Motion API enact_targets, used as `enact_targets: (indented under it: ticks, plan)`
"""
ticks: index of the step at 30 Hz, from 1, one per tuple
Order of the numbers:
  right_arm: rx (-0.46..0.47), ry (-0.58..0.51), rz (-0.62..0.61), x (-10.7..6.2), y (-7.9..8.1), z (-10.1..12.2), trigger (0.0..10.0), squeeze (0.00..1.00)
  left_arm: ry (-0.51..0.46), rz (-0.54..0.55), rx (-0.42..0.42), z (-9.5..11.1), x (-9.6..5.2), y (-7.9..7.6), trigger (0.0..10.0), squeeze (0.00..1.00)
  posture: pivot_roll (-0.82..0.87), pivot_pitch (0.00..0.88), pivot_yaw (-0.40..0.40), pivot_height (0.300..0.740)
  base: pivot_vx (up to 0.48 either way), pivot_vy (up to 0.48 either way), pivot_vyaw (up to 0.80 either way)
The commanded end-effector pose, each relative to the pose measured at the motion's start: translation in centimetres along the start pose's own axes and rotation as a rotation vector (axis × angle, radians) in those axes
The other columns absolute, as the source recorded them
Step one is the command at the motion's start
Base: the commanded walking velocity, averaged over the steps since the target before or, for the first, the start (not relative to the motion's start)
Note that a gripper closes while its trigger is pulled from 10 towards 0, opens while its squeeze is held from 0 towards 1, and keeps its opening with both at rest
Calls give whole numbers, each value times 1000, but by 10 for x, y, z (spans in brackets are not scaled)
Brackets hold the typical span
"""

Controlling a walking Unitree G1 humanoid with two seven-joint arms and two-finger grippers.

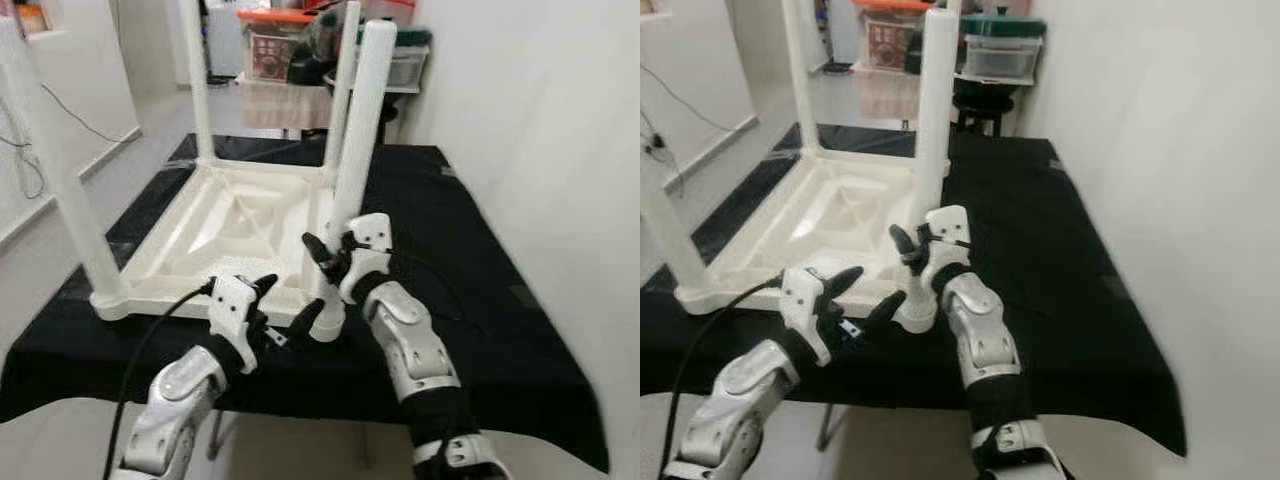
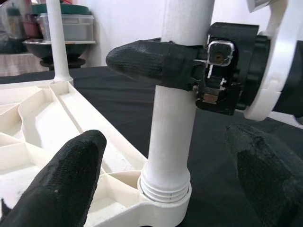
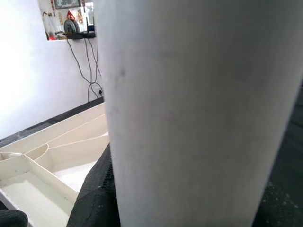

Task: Building children table

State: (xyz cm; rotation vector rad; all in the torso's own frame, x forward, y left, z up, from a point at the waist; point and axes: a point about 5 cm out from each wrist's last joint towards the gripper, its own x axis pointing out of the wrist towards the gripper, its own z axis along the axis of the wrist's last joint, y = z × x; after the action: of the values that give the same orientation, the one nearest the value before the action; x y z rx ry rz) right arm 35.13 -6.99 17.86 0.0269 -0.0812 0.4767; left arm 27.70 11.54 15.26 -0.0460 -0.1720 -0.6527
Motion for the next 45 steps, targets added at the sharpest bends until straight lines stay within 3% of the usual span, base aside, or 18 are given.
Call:
enact_targets:
  ticks: [1, 5, 6, 7, 9, 10, 12, 22, 23, 24, 25, 33, 39, 41, 42, 43, 44, 45]
  plan:
    - [45, 86, -2, -7, 1, -17, 10000, 1000, 14, -4, -2, -3, 1, 0, 10000, 0, -56, 0, -54, 740, 0, 0, 0]
    - [62, 70, 60, -6, 4, -10, 10000, 1000, 16, -9, -5, -4, 1, -1, 10000, 0, -58, 0, -53, 740, 0, 0, 0]
    - [52, 57, 118, -2, 2, -5, 10000, 1000, 16, -10, -7, -4, 1, -1, 10000, 0, -60, 0, -53, 740, 0, 0, 0]
    - [32, 39, 209, 2, 0, 3, 10000, 925, 15, -10, -10, -4, 1, -2, 10000, 0, -57, 0, -55, 740, 0, 0, 0]
    - [17, 28, 270, 4, -2, 8, 10000, 925, 15, -11, -11, -5, 1, -2, 10000, 0, -56, 0, -56, 740, 0, 0, 0]
    - [-10, 12, 358, 6, -3, 14, 10000, 0, 15, -11, -12, -5, 1, -2, 10000, 0, -55, 0, -57, 740, 0, 0, 0]
    - [-48, -2, 495, 8, -6, 23, 10000, 0, 15, -10, -13, -5, 2, -2, 10000, 0, -50, 0, -60, 740, 0, 0, 0]
    - [-55, 11, 658, 18, -15, 38, 10000, 0, 17, -11, -12, -6, 2, -4, 10000, 0, -25, 0, -74, 740, 0, 0, 0]
    - [-31, 22, 685, 20, -17, 39, 4706, 0, 18, -11, -13, -7, 1, -4, 10000, 0, -21, 0, -76, 740, 0, 0, 0]
    - [-31, 22, 685, 20, -17, 39, 4706, 0, 18, -11, -13, -7, 1, -4, 10000, 0, -21, 0, -76, 740, 0, 0, 0]
    - [-17, 34, 703, 21, -19, 39, 0, 0, 19, -11, -13, -7, 1, -4, 10000, 0, -21, 0, -76, 740, 0, 0, 0]
    - [3, 48, 715, 22, -23, 36, 0, 0, 20, -11, -14, -7, 0, -4, 10000, 0, -16, 0, -75, 740, 0, 0, 0]
    - [-8, 43, 600, 17, -31, 23, 0, 0, 20, -11, -15, -6, 0, -3, 10000, 0, -25, 0, -67, 740, 0, 0, 0]
    - [19, 16, 525, 18, -35, 23, 0, 0, 20, -10, -15, -6, 0, -3, 10000, 0, -33, 0, -65, 740, 0, 0, 0]
    - [69, -12, 392, 20, -37, 24, 0, 0, 20, -9, -15, -6, 0, -2, 10000, 0, -44, 0, -61, 740, 0, 0, 0]
    - [69, -12, 392, 20, -37, 24, 0, 0, 20, -9, -15, -6, 0, -2, 10000, 0, -44, 0, -61, 740, 0, 0, 0]
    - [92, -45, 153, 20, -39, 20, 0, 0, 22, -9, -15, -7, -1, -1, 10000, 0, -53, 0, -59, 740, 0, 0, 0]
    - [92, -45, 153, 20, -39, 20, 0, 0, 22, -9, -15, -7, -1, -1, 10000, 0, -53, 0, -59, 740, 0, 0, 0]
